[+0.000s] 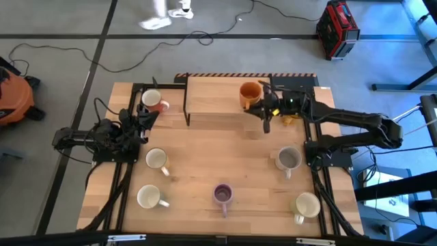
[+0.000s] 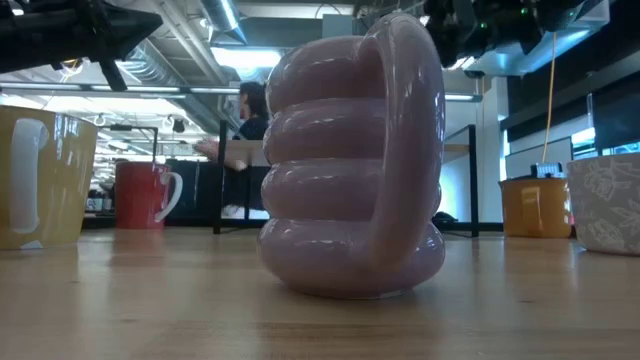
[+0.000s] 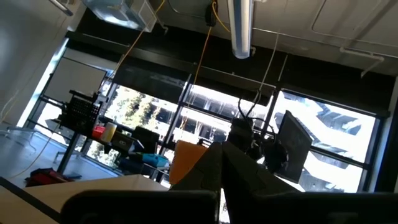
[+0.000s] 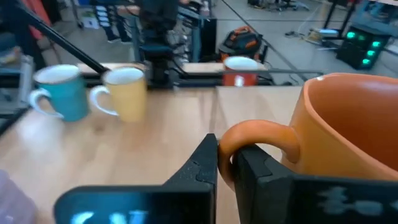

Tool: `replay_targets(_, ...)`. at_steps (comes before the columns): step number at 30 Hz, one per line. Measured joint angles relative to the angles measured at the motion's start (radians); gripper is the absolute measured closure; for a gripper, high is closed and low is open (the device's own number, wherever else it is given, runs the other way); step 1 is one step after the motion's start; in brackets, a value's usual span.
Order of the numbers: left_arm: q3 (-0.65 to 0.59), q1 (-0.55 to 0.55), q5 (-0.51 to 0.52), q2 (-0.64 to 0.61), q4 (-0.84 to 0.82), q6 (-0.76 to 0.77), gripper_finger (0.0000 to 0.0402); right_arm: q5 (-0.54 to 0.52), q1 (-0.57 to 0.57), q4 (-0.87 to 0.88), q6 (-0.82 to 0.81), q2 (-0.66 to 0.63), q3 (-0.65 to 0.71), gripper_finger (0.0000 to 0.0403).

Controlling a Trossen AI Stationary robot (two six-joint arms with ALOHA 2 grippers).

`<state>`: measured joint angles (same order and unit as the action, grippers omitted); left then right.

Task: Place coffee mugs
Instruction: Put the orange mug on the shelf

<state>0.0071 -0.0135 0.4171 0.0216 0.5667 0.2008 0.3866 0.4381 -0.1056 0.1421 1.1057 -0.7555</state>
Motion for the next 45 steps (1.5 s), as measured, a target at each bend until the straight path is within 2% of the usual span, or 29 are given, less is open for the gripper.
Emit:
replay_targets(6, 0.000, 0.000, 0.000, 0.000, 0.000, 0.001, 0.0401, 0.162, 0.160, 0.000, 0.035, 0.021, 0.000, 0.0393)
replay_targets(13, 0.000, 0.000, 0.007, 0.000, 0.000, 0.001, 0.0401, 0.295, 0.331, -0.014, 0.076, 0.057, 0.000, 0.0394)
replay_targets(23, 0.000, 0.000, 0.038, 0.000, 0.000, 0.002, 0.0401, 0.464, 0.483, -0.012, 0.121, 0.127, 0.000, 0.0394)
replay_targets(34, 0.000, 0.000, 0.039, 0.000, 0.000, 0.001, 0.0401, 0.509, 0.554, -0.032, 0.182, 0.194, -0.001, 0.0394)
replay_targets(45, 0.000, 0.000, 0.048, 0.000, -0.001, 0.000, 0.0401, 0.456, 0.557, -0.008, 0.180, 0.195, -0.002, 0.0375)
